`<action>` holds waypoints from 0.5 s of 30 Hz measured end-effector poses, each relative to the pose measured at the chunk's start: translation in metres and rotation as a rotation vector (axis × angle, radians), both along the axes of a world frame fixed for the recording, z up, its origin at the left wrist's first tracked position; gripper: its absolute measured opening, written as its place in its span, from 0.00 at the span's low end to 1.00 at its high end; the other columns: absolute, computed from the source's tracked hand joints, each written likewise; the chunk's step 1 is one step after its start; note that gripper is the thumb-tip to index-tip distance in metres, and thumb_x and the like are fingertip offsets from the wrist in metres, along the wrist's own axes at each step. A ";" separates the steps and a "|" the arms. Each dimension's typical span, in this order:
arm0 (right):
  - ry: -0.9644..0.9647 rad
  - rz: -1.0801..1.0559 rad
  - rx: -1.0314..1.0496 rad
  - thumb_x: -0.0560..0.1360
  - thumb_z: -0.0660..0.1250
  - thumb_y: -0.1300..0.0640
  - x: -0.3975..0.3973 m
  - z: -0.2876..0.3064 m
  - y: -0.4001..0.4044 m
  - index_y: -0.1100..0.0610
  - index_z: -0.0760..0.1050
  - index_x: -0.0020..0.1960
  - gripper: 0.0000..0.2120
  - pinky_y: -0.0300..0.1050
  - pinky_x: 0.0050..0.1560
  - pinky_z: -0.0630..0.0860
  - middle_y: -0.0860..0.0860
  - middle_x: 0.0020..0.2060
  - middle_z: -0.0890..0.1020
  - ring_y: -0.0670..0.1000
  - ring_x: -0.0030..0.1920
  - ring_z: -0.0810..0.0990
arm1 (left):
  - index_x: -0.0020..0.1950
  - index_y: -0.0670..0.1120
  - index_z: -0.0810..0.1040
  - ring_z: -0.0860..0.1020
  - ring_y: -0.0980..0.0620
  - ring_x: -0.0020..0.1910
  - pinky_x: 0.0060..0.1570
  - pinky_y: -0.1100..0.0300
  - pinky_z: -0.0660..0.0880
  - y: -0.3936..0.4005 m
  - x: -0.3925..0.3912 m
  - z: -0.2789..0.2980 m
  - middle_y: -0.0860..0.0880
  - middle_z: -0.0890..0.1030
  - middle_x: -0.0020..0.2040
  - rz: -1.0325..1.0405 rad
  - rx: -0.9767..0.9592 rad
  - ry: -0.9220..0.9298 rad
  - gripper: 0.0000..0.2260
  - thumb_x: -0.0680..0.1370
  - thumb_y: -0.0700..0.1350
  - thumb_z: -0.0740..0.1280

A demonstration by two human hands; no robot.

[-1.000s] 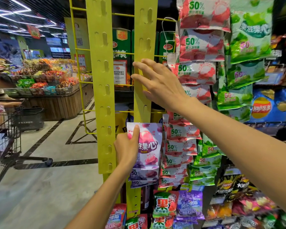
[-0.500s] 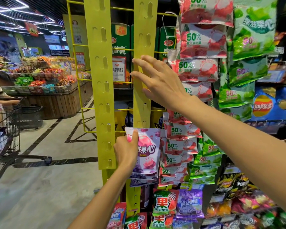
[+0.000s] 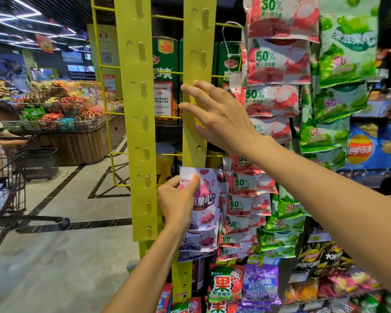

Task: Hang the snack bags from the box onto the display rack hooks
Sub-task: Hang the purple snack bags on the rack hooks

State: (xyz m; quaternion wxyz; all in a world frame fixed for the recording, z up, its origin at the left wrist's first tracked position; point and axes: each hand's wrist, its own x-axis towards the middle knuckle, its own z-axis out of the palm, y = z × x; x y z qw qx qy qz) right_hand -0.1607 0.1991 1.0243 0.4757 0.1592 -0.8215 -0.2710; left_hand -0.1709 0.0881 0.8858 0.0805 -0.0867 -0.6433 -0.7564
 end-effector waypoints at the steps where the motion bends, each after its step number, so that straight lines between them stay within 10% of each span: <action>1: 0.000 -0.003 -0.001 0.66 0.68 0.60 0.000 0.000 0.000 0.58 0.77 0.59 0.21 0.53 0.55 0.75 0.58 0.64 0.75 0.60 0.64 0.74 | 0.34 0.43 0.80 0.74 0.51 0.31 0.29 0.61 0.70 0.002 0.000 0.001 0.44 0.81 0.31 -0.002 -0.019 -0.020 0.08 0.72 0.45 0.73; 8: -0.009 -0.015 0.001 0.67 0.68 0.59 0.000 -0.001 0.002 0.57 0.77 0.60 0.21 0.53 0.55 0.75 0.58 0.65 0.75 0.59 0.65 0.73 | 0.32 0.52 0.74 0.73 0.49 0.29 0.27 0.59 0.69 -0.004 0.015 -0.006 0.52 0.77 0.29 0.145 -0.093 0.261 0.12 0.74 0.47 0.70; 15: -0.005 -0.028 0.004 0.68 0.67 0.59 -0.002 -0.001 0.001 0.57 0.76 0.61 0.21 0.54 0.56 0.74 0.58 0.66 0.74 0.60 0.66 0.72 | 0.36 0.54 0.76 0.81 0.48 0.37 0.35 0.51 0.78 -0.003 -0.001 -0.007 0.50 0.82 0.35 0.097 -0.058 0.109 0.08 0.75 0.47 0.70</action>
